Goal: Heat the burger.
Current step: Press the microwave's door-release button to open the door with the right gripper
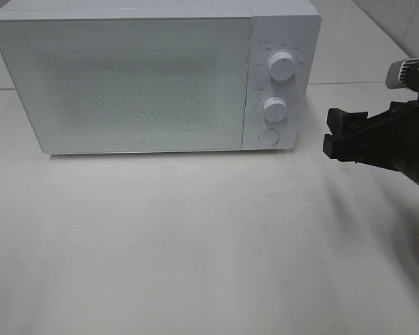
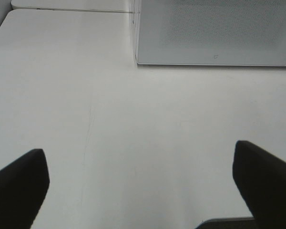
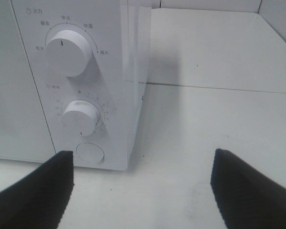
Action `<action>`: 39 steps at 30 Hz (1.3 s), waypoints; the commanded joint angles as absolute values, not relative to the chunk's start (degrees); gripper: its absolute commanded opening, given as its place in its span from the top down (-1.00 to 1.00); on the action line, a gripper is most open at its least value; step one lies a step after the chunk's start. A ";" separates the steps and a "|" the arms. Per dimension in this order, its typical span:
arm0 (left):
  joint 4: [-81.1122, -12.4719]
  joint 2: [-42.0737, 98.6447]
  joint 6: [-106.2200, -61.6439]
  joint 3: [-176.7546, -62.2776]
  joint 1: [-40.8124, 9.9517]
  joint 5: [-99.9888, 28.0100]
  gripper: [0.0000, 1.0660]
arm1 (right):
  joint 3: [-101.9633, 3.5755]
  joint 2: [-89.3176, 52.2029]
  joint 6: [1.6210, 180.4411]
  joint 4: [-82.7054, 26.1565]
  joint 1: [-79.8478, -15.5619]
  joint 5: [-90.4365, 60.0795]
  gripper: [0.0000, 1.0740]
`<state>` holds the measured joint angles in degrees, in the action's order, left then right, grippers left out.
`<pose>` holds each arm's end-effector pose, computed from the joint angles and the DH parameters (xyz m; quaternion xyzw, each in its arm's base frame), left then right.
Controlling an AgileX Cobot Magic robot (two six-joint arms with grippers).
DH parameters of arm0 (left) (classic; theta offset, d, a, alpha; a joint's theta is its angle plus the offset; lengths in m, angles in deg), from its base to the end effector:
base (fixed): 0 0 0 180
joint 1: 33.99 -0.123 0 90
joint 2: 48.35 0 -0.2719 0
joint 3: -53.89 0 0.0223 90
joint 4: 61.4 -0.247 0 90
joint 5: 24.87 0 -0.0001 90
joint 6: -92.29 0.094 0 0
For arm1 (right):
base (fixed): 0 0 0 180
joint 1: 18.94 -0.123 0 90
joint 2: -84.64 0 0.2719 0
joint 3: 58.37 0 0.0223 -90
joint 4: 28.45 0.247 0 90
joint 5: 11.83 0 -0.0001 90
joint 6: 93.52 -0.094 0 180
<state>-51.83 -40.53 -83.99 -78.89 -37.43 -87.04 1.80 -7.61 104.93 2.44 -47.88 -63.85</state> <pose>0.0040 -0.0136 0.2777 0.0073 0.8506 -0.0507 0.5233 0.2144 0.0751 0.1819 -0.0475 0.7608 0.0131 0.6471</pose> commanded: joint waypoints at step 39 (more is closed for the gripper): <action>-51.83 -41.84 -83.93 -78.78 -37.20 -86.12 -0.90 | 1.57 11.01 77.54 17.62 -65.87 -87.23 -0.29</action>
<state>-51.83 -40.53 -83.99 -78.89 -37.43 -87.04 1.57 11.12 79.89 17.68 -65.70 -80.87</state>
